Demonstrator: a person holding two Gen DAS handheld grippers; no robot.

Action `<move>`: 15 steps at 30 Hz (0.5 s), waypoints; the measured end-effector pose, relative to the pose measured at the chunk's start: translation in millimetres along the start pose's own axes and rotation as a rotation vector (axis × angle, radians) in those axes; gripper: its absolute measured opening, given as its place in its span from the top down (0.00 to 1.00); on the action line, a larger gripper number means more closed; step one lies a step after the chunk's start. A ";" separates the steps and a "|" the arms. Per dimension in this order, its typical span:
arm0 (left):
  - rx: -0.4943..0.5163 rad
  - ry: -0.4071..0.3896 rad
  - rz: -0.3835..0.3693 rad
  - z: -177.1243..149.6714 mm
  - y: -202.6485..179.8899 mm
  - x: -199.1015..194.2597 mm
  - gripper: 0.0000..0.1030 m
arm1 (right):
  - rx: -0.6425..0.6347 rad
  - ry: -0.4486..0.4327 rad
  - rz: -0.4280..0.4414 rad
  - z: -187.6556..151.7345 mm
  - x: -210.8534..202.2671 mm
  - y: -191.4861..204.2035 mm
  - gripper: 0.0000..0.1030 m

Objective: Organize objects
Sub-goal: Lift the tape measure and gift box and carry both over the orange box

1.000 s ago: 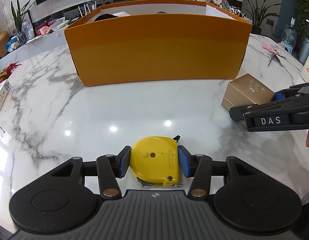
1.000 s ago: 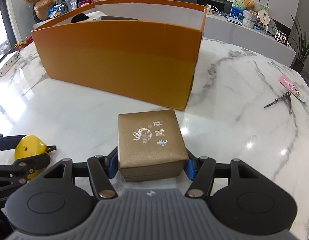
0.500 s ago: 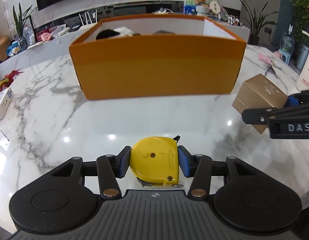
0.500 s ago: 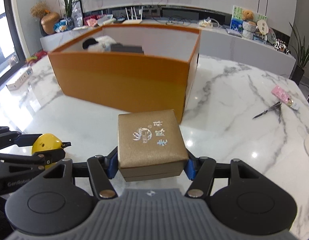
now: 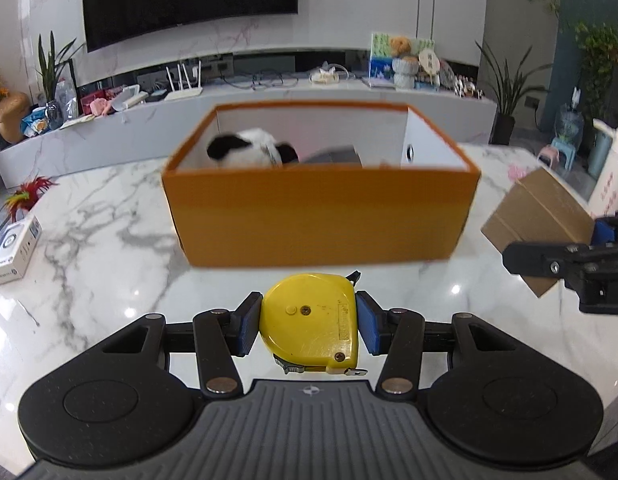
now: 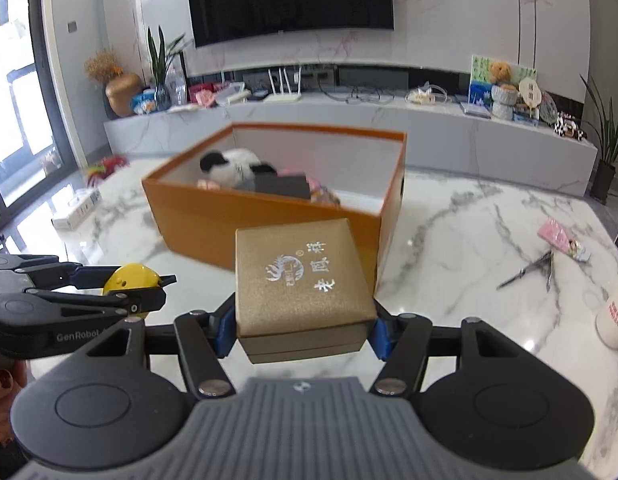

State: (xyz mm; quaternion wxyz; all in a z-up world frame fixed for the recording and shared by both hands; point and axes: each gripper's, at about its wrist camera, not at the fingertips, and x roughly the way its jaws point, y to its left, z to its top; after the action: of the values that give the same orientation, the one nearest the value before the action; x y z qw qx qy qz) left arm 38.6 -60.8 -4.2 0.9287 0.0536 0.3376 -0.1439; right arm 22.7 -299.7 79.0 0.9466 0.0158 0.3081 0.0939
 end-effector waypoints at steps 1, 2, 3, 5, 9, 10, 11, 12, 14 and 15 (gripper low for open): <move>-0.006 -0.014 0.001 6.6 2.2 -1.5 0.44 | 0.007 -0.009 0.002 4.6 -1.3 -1.3 0.38; -0.010 -0.030 0.006 14.4 4.3 -2.7 0.44 | 0.016 -0.019 0.005 10.4 -1.6 -3.0 0.38; -0.015 -0.047 0.012 22.4 6.1 -4.1 0.44 | 0.025 -0.030 0.006 16.4 -1.9 -4.9 0.38; -0.034 -0.078 0.013 40.7 11.1 -6.4 0.44 | 0.034 -0.054 -0.003 30.4 -2.2 -6.7 0.38; -0.053 -0.135 0.028 81.3 18.8 -1.1 0.44 | 0.049 -0.099 -0.015 64.9 9.4 -8.0 0.38; -0.051 -0.144 0.038 91.7 19.7 4.4 0.44 | 0.062 -0.112 -0.015 73.4 14.7 -8.5 0.38; -0.054 -0.149 0.042 102.0 21.0 11.9 0.44 | 0.077 -0.121 -0.013 81.1 21.1 -9.5 0.38; -0.059 -0.150 0.040 110.9 22.8 20.7 0.44 | 0.093 -0.130 -0.011 87.5 28.2 -10.2 0.38; -0.071 -0.137 0.030 125.7 26.7 42.3 0.44 | 0.115 -0.135 -0.013 97.5 45.5 -11.1 0.38; -0.071 -0.130 0.024 131.4 28.3 53.5 0.44 | 0.116 -0.130 -0.016 100.2 54.9 -10.6 0.38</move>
State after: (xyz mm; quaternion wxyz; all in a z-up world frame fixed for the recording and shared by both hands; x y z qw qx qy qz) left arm 166.6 -72.0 62.2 0.9516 0.0154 0.2808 -0.1238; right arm 126.7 -297.0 127.3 0.9628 0.0742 0.2511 0.0669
